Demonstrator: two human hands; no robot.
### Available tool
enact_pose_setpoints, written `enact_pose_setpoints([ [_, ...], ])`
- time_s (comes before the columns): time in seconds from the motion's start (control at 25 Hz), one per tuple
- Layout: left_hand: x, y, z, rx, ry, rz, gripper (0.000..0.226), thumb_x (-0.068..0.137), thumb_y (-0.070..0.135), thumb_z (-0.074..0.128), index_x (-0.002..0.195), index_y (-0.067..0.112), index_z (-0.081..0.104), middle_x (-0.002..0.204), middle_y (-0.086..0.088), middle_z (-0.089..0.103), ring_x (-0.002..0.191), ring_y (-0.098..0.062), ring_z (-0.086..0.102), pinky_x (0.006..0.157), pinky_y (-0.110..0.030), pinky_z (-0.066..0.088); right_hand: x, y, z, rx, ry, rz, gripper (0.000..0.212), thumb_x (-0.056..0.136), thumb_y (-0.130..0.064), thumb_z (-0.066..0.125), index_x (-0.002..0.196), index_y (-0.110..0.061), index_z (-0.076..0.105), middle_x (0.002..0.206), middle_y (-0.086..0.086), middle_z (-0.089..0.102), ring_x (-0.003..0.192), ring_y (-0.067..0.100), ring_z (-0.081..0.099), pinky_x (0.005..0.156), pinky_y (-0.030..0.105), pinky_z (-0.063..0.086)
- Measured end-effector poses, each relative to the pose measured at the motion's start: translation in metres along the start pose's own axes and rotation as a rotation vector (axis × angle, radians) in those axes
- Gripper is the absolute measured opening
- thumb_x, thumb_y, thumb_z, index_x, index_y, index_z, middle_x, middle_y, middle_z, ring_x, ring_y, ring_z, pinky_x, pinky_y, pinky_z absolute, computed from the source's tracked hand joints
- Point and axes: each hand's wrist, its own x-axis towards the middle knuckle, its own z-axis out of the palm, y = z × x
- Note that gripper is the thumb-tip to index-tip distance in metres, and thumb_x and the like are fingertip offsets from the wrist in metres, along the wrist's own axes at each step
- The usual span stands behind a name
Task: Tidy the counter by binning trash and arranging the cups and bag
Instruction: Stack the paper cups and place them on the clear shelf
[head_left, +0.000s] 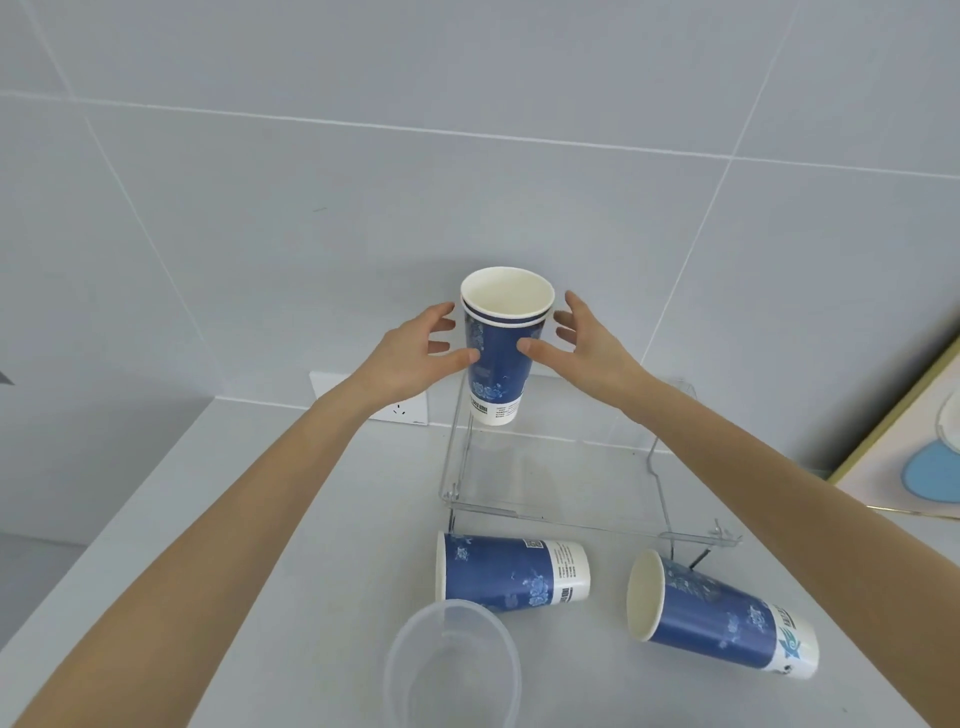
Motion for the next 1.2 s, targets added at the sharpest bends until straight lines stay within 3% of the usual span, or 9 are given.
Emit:
enact_pose_setpoints([
  [0.28, -0.046, -0.005, 0.004, 0.140, -0.053, -0.032, 0.056, 0.086, 0.028, 0.057, 0.135, 0.015, 0.035, 0.139, -0.006, 0.048, 0.122, -0.022, 0.049, 0.088, -0.025, 0.038, -0.055, 0.002, -0.010, -0.301, -0.033, -0.095, 0.074, 0.088, -0.031, 0.057, 0.144, -0.015, 0.011, 0.153, 0.007, 0.025, 0.138, 0.023, 0.030, 0.111, 0.036, 0.028],
  [0.4, -0.068, -0.005, 0.019, 0.177, -0.084, -0.066, 0.056, 0.086, 0.028, 0.057, 0.135, 0.014, 0.035, 0.138, -0.007, 0.048, 0.122, -0.024, 0.050, 0.094, -0.028, 0.038, -0.085, 0.014, -0.017, -0.340, -0.052, -0.120, 0.068, 0.089, -0.028, 0.055, 0.143, -0.015, 0.016, 0.151, 0.008, 0.029, 0.136, 0.023, 0.031, 0.110, 0.033, 0.027],
  [0.68, -0.103, -0.032, 0.052, 0.231, -0.086, -0.261, 0.046, 0.087, 0.031, 0.055, 0.127, 0.009, 0.045, 0.131, -0.009, 0.055, 0.120, -0.026, 0.050, 0.098, -0.030, 0.038, -0.150, 0.067, -0.020, -0.448, -0.064, -0.215, 0.049, 0.091, -0.020, 0.051, 0.136, -0.017, 0.034, 0.141, 0.006, 0.042, 0.127, 0.025, 0.042, 0.105, 0.032, 0.033],
  [0.88, -0.110, -0.056, 0.071, 0.221, -0.126, -0.427, 0.046, 0.088, 0.030, 0.053, 0.126, 0.005, 0.046, 0.135, -0.014, 0.050, 0.126, -0.029, 0.045, 0.106, -0.035, 0.035, -0.174, 0.118, -0.014, -0.705, -0.219, -0.243, 0.042, 0.093, -0.021, 0.047, 0.134, -0.020, 0.038, 0.144, 0.001, 0.039, 0.131, 0.021, 0.036, 0.108, 0.033, 0.031],
  [0.96, -0.110, -0.067, 0.078, 0.194, -0.176, -0.477, 0.042, 0.087, 0.032, 0.054, 0.119, 0.005, 0.051, 0.126, -0.016, 0.055, 0.118, -0.030, 0.050, 0.098, -0.036, 0.042, -0.178, 0.136, -0.009, -0.855, -0.319, -0.238, 0.044, 0.093, -0.021, 0.045, 0.136, -0.020, 0.035, 0.147, 0.000, 0.034, 0.135, 0.019, 0.031, 0.111, 0.033, 0.026],
  [1.0, -0.110, -0.071, 0.081, 0.168, -0.201, -0.494, 0.033, 0.087, 0.033, 0.054, 0.108, 0.007, 0.056, 0.115, -0.016, 0.057, 0.107, -0.029, 0.053, 0.087, -0.034, 0.046, -0.179, 0.144, -0.006, -0.916, -0.362, -0.244, 0.045, 0.093, -0.020, 0.046, 0.136, -0.021, 0.034, 0.149, 0.000, 0.032, 0.137, 0.018, 0.028, 0.113, 0.034, 0.024],
  [1.08, -0.111, -0.073, 0.088, 0.139, -0.229, -0.519, 0.023, 0.087, 0.033, 0.053, 0.080, 0.011, 0.051, 0.093, -0.013, 0.051, 0.084, -0.026, 0.047, 0.062, -0.025, 0.039, -0.179, 0.154, -0.001, -1.017, -0.421, -0.257, 0.046, 0.092, -0.018, 0.047, 0.136, -0.020, 0.035, 0.150, 0.000, 0.031, 0.138, 0.018, 0.026, 0.115, 0.034, 0.021],
  [1.2, -0.108, -0.076, 0.094, 0.141, -0.218, -0.543, 0.034, 0.086, 0.033, 0.054, 0.060, 0.016, 0.040, 0.078, -0.007, 0.044, 0.070, -0.023, 0.039, 0.053, -0.023, 0.029, -0.174, 0.163, 0.004, -1.075, -0.454, -0.280, 0.043, 0.091, -0.014, 0.048, 0.133, -0.018, 0.039, 0.147, 0.003, 0.036, 0.137, 0.020, 0.029, 0.116, 0.035, 0.020],
])
